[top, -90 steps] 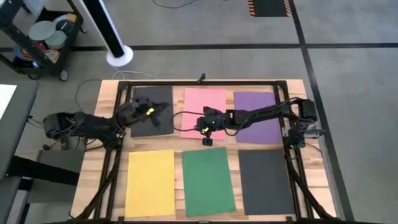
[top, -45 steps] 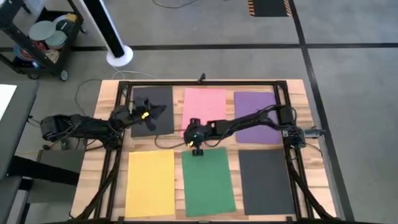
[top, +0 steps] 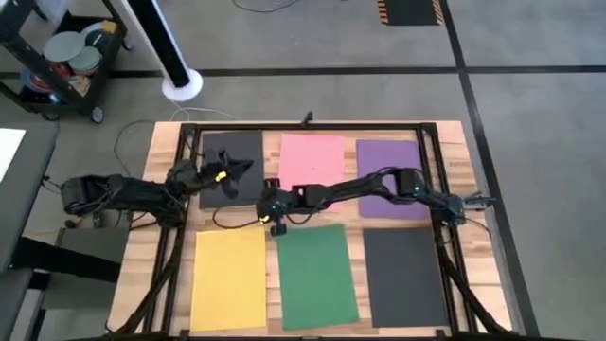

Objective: Organize paper
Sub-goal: Stack the top black paper on top of the black paper

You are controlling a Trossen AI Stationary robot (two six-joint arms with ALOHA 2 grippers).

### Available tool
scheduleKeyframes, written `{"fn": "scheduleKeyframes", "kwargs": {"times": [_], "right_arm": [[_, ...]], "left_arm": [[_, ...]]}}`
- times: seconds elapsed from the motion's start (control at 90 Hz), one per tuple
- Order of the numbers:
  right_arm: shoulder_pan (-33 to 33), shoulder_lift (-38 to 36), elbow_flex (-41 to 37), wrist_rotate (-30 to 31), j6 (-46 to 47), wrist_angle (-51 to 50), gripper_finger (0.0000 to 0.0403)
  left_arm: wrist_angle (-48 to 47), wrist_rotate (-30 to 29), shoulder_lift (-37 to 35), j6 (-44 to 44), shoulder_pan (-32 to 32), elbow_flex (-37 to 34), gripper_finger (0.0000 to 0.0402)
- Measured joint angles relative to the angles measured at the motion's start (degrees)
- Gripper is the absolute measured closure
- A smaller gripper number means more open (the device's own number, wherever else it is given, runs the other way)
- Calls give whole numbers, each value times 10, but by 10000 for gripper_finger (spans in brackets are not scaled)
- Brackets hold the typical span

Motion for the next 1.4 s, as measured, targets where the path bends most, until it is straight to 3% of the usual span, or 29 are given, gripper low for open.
{"fn": "scheduleKeyframes", "kwargs": {"times": [0.167,0.433,0.722,0.867,1.4], "right_arm": [[-7,28,21,16,-3,9,341],[-12,26,23,20,-15,39,335],[-23,26,23,24,-1,38,238],[-29,26,23,24,8,31,215],[-42,27,23,-13,35,22,261]], "left_arm": [[-13,-53,-20,3,3,-6,401],[-62,-91,-43,16,10,-6,401],[-76,-96,-72,30,10,-6,401],[-79,-90,-82,31,10,-6,401],[-92,-77,-84,30,10,-6,401]]}}
